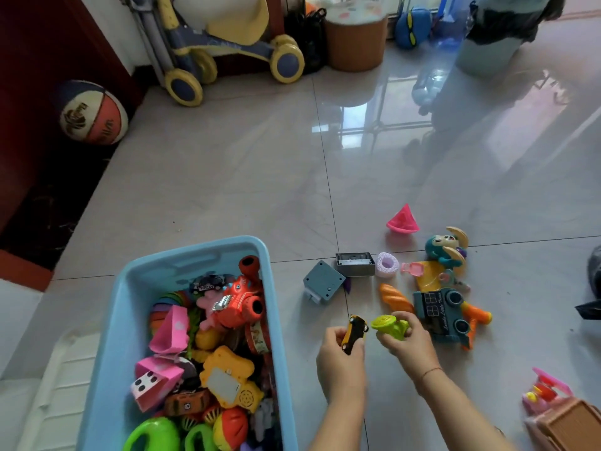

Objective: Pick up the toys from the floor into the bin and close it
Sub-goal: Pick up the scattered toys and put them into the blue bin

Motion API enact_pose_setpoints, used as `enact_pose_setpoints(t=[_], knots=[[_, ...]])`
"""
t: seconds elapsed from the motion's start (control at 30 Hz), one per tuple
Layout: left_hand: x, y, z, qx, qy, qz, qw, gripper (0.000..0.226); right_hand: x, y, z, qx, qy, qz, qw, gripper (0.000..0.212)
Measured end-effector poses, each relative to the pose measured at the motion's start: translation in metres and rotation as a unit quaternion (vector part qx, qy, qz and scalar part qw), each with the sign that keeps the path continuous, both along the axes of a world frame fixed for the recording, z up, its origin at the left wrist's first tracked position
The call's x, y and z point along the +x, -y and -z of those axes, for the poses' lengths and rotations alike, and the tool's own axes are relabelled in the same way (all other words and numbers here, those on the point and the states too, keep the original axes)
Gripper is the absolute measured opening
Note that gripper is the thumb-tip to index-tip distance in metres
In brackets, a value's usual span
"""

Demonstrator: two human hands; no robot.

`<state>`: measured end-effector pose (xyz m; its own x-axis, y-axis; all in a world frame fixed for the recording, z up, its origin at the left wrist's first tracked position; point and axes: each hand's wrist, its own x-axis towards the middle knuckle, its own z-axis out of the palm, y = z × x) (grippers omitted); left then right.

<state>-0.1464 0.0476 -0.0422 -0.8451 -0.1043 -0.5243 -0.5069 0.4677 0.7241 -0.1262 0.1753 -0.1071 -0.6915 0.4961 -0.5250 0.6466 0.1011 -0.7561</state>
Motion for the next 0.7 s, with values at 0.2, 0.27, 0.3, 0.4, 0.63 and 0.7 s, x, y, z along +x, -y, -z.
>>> enact_pose_setpoints(t=[0.2, 0.27, 0.3, 0.4, 0.63, 0.7], knots=[[0.029, 0.038, -0.079, 0.057, -0.202, -0.101, 0.972, 0.031, -0.006, 0.052, -0.106, -0.083, -0.222, 0.034, 0.971, 0.041], [0.026, 0.069, -0.092, 0.037, -0.255, -0.177, 0.95, 0.029, -0.016, 0.086, -0.132, -0.062, -0.253, -0.027, 0.965, 0.04], [0.021, 0.087, -0.098, 0.02, -0.267, -0.214, 0.939, 0.03, -0.022, 0.105, -0.141, -0.047, -0.261, -0.062, 0.962, 0.04], [-0.005, 0.14, -0.11, -0.043, -0.251, -0.295, 0.921, 0.036, -0.048, 0.158, -0.165, -0.03, -0.276, -0.172, 0.945, 0.048], [-0.045, 0.168, -0.119, -0.029, -0.23, -0.232, 0.945, 0.05, -0.088, 0.18, -0.168, 0.051, -0.218, -0.226, 0.948, 0.041], [-0.043, 0.135, -0.116, -0.019, -0.261, -0.166, 0.951, 0.05, -0.083, 0.153, -0.147, 0.084, -0.217, -0.151, 0.961, 0.037]])
